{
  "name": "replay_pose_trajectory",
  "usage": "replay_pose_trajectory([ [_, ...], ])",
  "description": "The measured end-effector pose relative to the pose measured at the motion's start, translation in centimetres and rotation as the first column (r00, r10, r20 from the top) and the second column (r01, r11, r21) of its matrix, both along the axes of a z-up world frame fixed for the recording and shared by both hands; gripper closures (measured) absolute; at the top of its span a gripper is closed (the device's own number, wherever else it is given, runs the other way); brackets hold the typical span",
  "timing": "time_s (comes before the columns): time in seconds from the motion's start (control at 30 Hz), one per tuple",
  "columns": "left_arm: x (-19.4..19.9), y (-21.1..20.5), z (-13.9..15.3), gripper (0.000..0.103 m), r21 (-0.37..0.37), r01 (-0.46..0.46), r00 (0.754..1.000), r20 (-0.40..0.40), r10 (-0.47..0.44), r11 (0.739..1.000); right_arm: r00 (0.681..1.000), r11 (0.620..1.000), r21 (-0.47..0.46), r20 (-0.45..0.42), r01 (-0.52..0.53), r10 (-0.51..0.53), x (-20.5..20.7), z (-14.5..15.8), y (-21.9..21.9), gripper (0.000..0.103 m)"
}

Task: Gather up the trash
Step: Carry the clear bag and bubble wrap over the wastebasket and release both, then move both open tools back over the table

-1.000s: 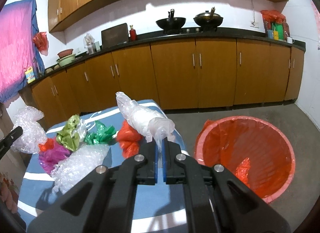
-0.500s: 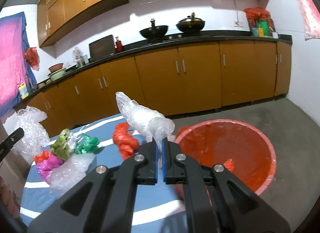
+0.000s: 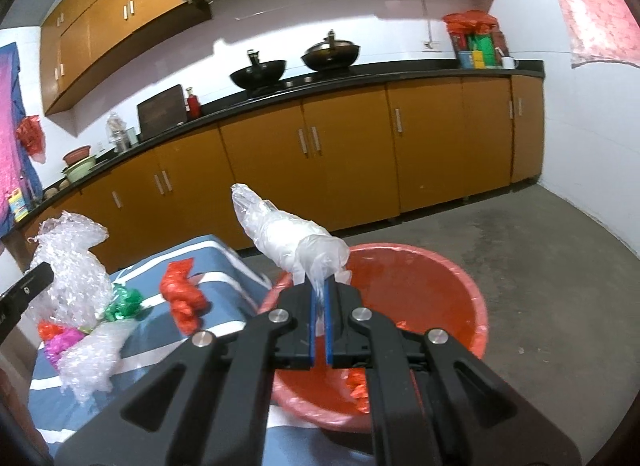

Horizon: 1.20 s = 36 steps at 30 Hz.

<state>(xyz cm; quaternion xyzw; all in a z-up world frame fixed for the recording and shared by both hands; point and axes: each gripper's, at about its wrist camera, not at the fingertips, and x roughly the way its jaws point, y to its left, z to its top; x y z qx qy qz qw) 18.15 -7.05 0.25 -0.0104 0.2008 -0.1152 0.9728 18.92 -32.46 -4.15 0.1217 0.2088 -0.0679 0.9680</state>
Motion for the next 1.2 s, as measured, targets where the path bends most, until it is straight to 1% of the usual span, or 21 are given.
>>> replay_pose_trajectory([
  [0.23,0.5,-4.9,-1.2,0.094,0.011,0.097,0.995,-0.025,-0.097,0.995,0.997,0.997,0.010,-0.016,0.074,-0.074,0.0,-1.0,-3.5,0.098],
  [0.43,1.2,-9.1,-3.0,0.094,0.019,0.168,0.984,-0.065,-0.167,0.986,0.992,0.992,0.026,-0.047,0.122,-0.120,0.1,-2.7,-6.0,0.098],
  [0.53,1.7,-11.1,-3.8,0.094,0.035,0.207,0.975,-0.085,-0.203,0.978,0.990,0.991,0.034,-0.055,0.133,-0.131,0.5,-3.3,-6.8,0.098],
  [0.73,2.6,-13.8,-5.0,0.094,0.052,0.264,0.959,-0.117,-0.257,0.963,0.988,0.988,0.052,-0.066,0.146,-0.143,1.2,-4.0,-8.0,0.098],
  [0.93,3.4,-15.3,-5.8,0.093,0.058,0.305,0.945,-0.147,-0.294,0.951,0.986,0.986,0.076,-0.083,0.150,-0.144,2.0,-4.8,-8.7,0.097],
  [0.97,3.7,-15.3,-6.0,0.092,0.056,0.306,0.943,-0.153,-0.295,0.950,0.987,0.986,0.084,-0.088,0.143,-0.136,2.1,-4.9,-8.8,0.094],
  [1.0,3.8,-15.4,-6.2,0.084,0.052,0.310,0.941,-0.161,-0.298,0.949,0.987,0.986,0.092,-0.098,0.138,-0.129,2.3,-5.2,-8.8,0.094],
  [1.03,3.9,-15.4,-6.4,0.066,0.049,0.307,0.940,-0.170,-0.295,0.951,0.987,0.986,0.093,-0.102,0.137,-0.127,2.3,-5.4,-8.8,0.094],
  [1.1,3.9,-15.1,-6.5,0.048,0.045,0.289,0.947,-0.162,-0.279,0.956,0.987,0.987,0.092,-0.109,0.130,-0.120,2.4,-5.7,-8.8,0.090],
  [1.17,4.0,-14.7,-6.6,0.048,0.039,0.281,0.948,-0.169,-0.271,0.959,0.986,0.987,0.087,-0.107,0.135,-0.126,2.2,-5.8,-8.9,0.081],
  [1.2,4.1,-14.4,-6.7,0.048,0.036,0.273,0.949,-0.173,-0.263,0.961,0.986,0.987,0.086,-0.107,0.138,-0.129,2.2,-5.8,-9.0,0.080],
])
